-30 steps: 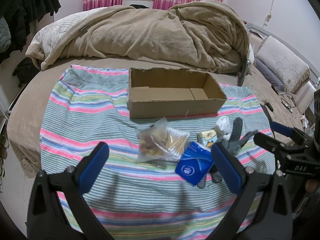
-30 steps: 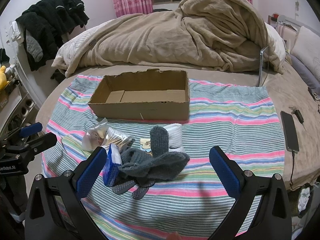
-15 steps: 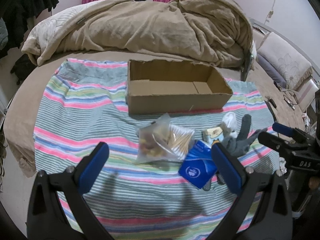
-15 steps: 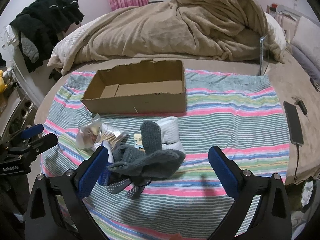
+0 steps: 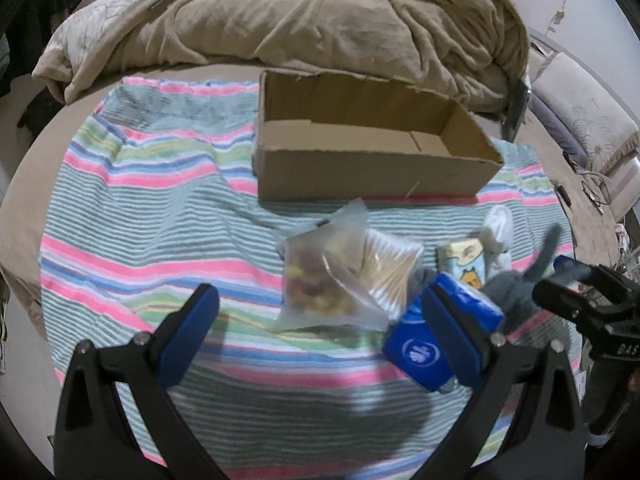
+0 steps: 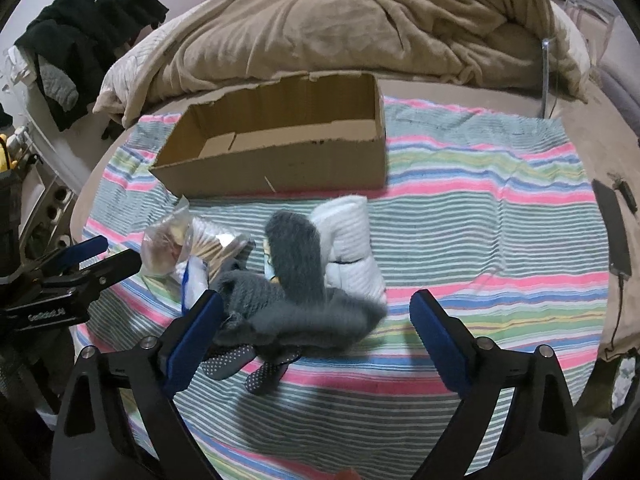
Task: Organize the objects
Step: 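Grasp the clear snack bag with the left tool while the right tool grasps the grey glove, then carry the snack bag and grey glove into the box and release both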
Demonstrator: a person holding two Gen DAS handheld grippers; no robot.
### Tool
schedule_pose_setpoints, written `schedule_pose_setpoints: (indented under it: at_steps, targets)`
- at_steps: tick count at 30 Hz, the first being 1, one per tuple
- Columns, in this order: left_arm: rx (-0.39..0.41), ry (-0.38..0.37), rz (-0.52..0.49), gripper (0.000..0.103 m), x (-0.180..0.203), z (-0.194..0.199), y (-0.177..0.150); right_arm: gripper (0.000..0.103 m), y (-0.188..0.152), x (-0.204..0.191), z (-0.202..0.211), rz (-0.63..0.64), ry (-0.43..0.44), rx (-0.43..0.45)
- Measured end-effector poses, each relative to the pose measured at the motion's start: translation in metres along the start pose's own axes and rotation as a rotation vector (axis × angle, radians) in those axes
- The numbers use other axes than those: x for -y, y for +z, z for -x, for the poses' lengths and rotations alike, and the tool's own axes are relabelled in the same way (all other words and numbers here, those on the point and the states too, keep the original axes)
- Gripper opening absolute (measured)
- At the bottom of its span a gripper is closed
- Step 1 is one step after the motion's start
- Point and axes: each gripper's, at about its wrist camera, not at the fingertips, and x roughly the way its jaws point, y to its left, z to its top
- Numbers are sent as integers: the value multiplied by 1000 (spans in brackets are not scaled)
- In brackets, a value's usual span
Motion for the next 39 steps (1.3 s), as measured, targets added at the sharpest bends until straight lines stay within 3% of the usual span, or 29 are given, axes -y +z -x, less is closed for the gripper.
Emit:
schedule_pose_setpoints:
  at_steps: [2,5,13,15,17,20,22,23,39]
  targets:
    - [-15,1,5,89,-1,-8,1,95,-1,1,-5,-2,10,-12]
    - [-39,-4,9,85,-3,-20,1,86,-1,2,-11,-7,27,-31]
    - [-76,-59,24,64,-5,-42,-1,78,-6,6,-17,-18,101,-82]
    - [-73,-59,9,62,-1,-43,-1,61,-9,6,-17,-22,146,-90]
    - [-69,-63,-2,56,1,-42,-2,57,-10,4,-17,-10,154,-93]
    - [-67,-73,7,50,-1,-38,-5,34,-13,2,-15,5,199,-98]
    - [-60,-73,14,47,-3,-34,-6,28,-14,1,-14,12,203,-86]
    - [-52,-75,15,45,-4,-30,-7,14,-14,1,-12,13,200,-78]
    - [49,-95,21,44,-2,15,1,12,5,-1,40,48,153,74]
